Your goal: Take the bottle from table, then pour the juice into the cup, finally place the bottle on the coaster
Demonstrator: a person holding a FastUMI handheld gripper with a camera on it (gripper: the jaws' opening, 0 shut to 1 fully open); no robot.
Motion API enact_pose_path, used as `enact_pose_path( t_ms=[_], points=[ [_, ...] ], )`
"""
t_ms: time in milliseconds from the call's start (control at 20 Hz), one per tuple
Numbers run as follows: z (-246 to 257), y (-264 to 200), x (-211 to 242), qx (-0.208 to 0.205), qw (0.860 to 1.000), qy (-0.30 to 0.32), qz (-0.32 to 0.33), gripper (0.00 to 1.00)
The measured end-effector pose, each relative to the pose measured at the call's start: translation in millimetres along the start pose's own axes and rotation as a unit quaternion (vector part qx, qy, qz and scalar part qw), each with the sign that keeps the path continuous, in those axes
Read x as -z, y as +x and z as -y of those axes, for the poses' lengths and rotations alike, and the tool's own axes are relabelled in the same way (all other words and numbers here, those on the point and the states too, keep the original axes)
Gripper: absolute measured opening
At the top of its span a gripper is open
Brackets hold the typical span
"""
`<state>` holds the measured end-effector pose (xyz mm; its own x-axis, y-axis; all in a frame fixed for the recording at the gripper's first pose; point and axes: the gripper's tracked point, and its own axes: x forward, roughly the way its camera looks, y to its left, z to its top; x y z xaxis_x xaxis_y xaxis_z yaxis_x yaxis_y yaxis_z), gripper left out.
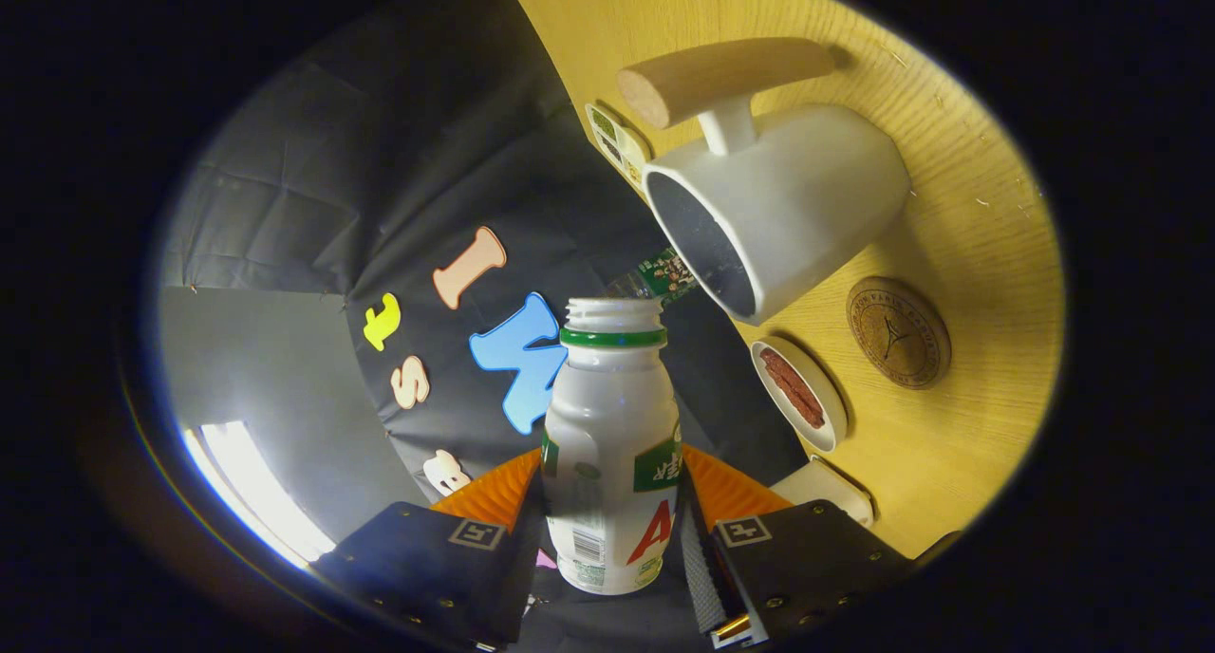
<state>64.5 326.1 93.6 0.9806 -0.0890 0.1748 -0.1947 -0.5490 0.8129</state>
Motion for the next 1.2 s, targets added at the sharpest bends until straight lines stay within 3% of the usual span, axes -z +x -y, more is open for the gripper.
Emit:
enact_pose_path(
  t_ms=[1200],
  points=[
    [-4.8,3.0,-4.8,-0.021,1.0,0.007,-0.001,0.66]
  ],
)
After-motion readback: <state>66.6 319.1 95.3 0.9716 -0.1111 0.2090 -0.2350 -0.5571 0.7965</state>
